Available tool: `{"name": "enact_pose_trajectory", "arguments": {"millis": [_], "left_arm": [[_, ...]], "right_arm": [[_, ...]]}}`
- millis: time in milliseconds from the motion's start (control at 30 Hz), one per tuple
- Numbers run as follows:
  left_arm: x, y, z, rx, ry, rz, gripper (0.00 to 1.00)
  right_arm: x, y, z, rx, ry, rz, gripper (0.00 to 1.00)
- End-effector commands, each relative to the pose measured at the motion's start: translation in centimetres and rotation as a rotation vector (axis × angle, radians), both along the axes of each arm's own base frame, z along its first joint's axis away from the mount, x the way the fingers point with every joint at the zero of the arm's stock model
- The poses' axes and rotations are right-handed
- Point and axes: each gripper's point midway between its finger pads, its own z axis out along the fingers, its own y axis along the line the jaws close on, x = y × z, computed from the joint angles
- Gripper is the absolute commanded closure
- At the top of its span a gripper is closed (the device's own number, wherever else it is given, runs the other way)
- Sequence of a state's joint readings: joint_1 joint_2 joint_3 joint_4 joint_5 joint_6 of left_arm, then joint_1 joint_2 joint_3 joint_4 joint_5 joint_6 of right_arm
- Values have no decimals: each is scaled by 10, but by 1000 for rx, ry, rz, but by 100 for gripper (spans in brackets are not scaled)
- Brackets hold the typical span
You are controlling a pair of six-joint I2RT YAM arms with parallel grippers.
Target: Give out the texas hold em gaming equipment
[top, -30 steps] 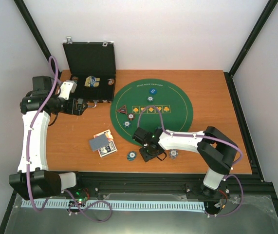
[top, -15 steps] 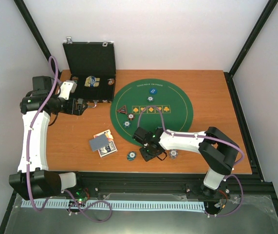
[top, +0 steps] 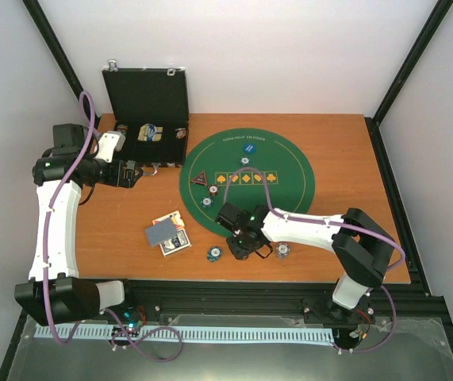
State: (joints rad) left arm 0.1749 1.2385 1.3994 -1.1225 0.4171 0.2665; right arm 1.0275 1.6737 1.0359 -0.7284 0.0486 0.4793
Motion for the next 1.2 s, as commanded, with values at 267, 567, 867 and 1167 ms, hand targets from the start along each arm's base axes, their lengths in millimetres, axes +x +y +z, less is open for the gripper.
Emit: {"name": "enact_pose_trajectory", "arguments": {"millis": [267, 567, 867, 1167], "left_arm": [[-3, -1, 9, -9, -27, -5, 0], [-3, 0, 8, 2, -27, -5, 0], [-3, -1, 10, -6, -32, -2, 0], [-2, 0, 10, -2, -31, 0, 0]], "right_arm": [[36, 7, 68, 20, -142, 3, 65], [13, -7, 21, 16, -34, -17, 65], [11, -2, 3, 17, -8, -13, 65], [3, 4, -12, 13, 20, 0, 64]]}}
